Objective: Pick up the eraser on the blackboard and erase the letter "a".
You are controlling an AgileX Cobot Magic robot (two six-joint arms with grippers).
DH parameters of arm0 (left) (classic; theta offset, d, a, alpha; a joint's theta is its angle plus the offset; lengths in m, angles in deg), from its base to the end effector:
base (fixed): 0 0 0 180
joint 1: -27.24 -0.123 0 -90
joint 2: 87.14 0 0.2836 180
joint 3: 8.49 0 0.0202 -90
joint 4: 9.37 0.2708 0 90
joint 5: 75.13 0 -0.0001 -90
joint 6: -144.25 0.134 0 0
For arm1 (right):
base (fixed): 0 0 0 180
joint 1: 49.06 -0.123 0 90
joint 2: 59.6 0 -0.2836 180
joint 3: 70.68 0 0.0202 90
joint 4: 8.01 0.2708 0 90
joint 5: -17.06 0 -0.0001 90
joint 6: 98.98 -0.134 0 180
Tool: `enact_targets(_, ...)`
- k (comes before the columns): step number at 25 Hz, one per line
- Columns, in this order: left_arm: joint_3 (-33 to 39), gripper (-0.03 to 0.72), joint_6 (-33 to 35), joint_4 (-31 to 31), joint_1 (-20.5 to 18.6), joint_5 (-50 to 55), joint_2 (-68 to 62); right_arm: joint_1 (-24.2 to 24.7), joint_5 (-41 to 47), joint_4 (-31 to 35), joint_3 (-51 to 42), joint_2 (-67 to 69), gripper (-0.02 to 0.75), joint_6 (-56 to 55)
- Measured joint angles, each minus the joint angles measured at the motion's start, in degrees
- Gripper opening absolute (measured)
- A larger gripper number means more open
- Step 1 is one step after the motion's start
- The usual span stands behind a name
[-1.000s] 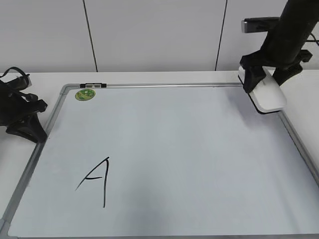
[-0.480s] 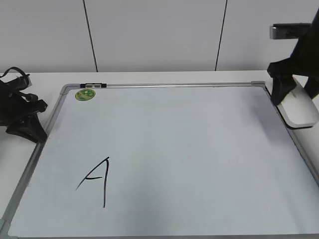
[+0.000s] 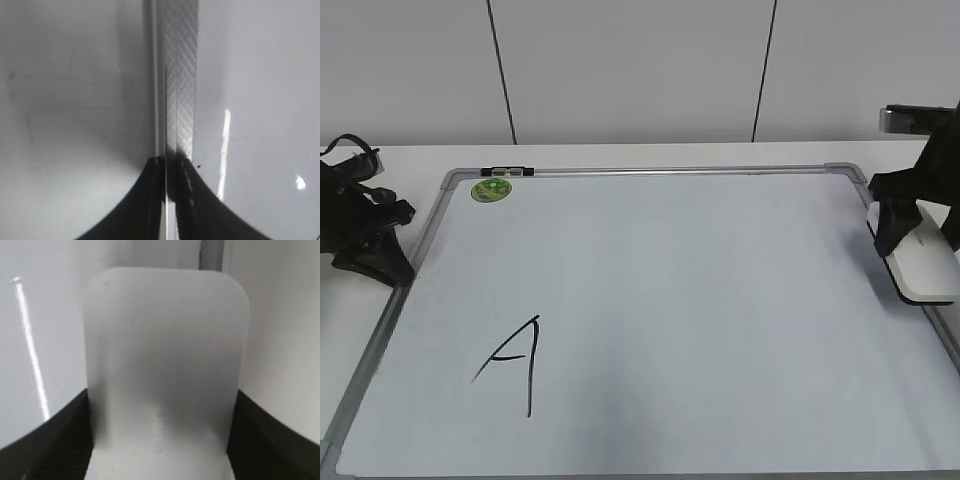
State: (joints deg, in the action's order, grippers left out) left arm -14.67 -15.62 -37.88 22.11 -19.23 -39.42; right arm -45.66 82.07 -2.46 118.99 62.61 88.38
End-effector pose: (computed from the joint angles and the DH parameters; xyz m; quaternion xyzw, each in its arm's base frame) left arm 0.4277 -0.0148 0.0666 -0.0139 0.9793 -0.2003 0.0275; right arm 0.4148 -0.0129 0.1444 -0.0150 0.9987 0.0421 0.0254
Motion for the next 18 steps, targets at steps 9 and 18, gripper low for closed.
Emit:
enact_targets(9, 0.0, 0.032, 0.0, 0.0, 0.0, 0.0, 0.0, 0.0, -1.19, 0.16, 2.64, 7.33, 0.538, 0.34)
enact_targets(18, 0.0, 0.033, 0.0, -0.13, 0.0, 0.0, 0.0, 0.0, -0.74, 0.89, 4.35, 8.49, 0.555, 0.7)
